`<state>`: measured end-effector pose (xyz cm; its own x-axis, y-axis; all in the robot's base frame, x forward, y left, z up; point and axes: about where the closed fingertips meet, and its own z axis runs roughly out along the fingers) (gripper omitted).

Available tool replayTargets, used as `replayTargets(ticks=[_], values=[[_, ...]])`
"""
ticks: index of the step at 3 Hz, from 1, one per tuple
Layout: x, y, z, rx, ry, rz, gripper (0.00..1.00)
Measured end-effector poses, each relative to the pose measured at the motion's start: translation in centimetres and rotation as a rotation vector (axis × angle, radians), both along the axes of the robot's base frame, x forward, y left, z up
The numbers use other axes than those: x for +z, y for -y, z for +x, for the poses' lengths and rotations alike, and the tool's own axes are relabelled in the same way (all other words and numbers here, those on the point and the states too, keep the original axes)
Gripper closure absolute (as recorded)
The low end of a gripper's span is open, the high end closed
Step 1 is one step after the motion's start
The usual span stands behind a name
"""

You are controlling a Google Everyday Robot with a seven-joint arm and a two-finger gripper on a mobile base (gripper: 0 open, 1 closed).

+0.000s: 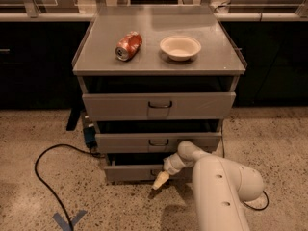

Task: Open bottom drawer

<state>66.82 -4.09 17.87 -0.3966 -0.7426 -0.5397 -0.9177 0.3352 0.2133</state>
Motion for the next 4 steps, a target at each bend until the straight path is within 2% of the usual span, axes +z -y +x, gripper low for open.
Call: replayTargets(ticks=[1,2,3,4], values=[[0.3,-0.1,-1.9,0.005,-0.038,0.021,0.00],[0.3,-0.1,-1.9,0.005,-0.038,0.021,0.00],[0.1,-0.2,-2.9,0.016,-0.052,0.040,0.00],[0.6,-0.2,-5.4,0.027,-0.067,0.064,0.00]])
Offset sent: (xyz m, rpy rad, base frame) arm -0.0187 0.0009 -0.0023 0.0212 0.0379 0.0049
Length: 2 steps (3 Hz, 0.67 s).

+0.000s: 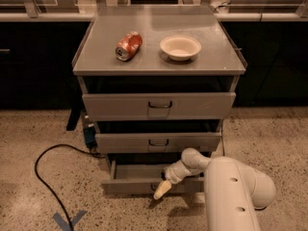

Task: Open bottom drawer

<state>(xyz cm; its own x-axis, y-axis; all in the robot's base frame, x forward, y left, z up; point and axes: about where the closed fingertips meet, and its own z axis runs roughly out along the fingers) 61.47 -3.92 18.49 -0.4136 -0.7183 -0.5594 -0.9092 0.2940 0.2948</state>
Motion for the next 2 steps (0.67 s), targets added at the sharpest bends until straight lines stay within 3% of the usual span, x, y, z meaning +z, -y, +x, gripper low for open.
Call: replayTargets(ticks=[1,2], values=[[0.0,0.0,0.0,0.000,0.000,0.000,0.00],[-0.7,0.1,-1.5,-0.008,-0.025,-0.014,0.00]])
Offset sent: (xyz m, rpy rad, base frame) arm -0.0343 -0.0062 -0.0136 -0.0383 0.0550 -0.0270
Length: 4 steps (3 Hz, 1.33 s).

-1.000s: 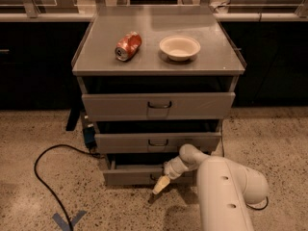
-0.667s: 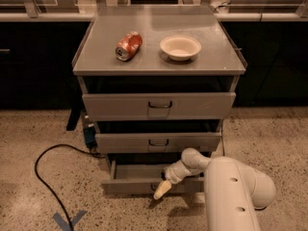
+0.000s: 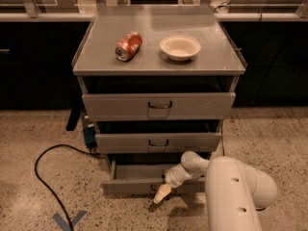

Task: Open bottom drawer

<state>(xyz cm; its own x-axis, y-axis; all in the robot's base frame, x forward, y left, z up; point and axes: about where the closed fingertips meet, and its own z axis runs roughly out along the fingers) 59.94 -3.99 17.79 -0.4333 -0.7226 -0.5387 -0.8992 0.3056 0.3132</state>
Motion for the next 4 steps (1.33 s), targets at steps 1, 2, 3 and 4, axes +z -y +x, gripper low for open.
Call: replayTargets(ticks=[1,2,3,4], values=[[0.3,0.4,-4.3,-0.007,-0.059,-0.027,0.00],[-0.1,-0.2,-6.4,0.015,-0.092,-0.025,0.00],[-0.1,-0.1,-7.7,0.016,-0.103,-0.017,0.00],[1.1,0.7,-10.1,0.007,-0.115,-0.017,0.00]])
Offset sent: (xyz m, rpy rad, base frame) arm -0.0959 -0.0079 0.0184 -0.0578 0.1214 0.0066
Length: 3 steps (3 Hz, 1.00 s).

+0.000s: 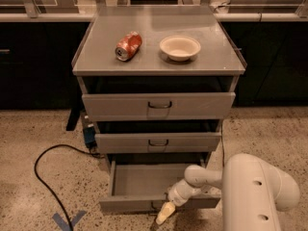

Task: Open bottom drawer

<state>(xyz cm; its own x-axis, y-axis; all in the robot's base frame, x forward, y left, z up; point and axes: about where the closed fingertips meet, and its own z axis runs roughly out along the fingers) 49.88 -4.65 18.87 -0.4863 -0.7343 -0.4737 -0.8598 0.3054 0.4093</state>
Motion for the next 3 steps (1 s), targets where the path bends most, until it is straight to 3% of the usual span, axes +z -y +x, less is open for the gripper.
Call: replayTargets(ticks=[1,2,3], values=[[2.1,-0.4,-5.9,0.037,-0.078,-0.001,0.00],[1.7,-0.7,-5.9,0.039,-0.084,0.006,0.00],[1.1,-0.8,-7.3,0.036,-0.129,0.020,0.00]])
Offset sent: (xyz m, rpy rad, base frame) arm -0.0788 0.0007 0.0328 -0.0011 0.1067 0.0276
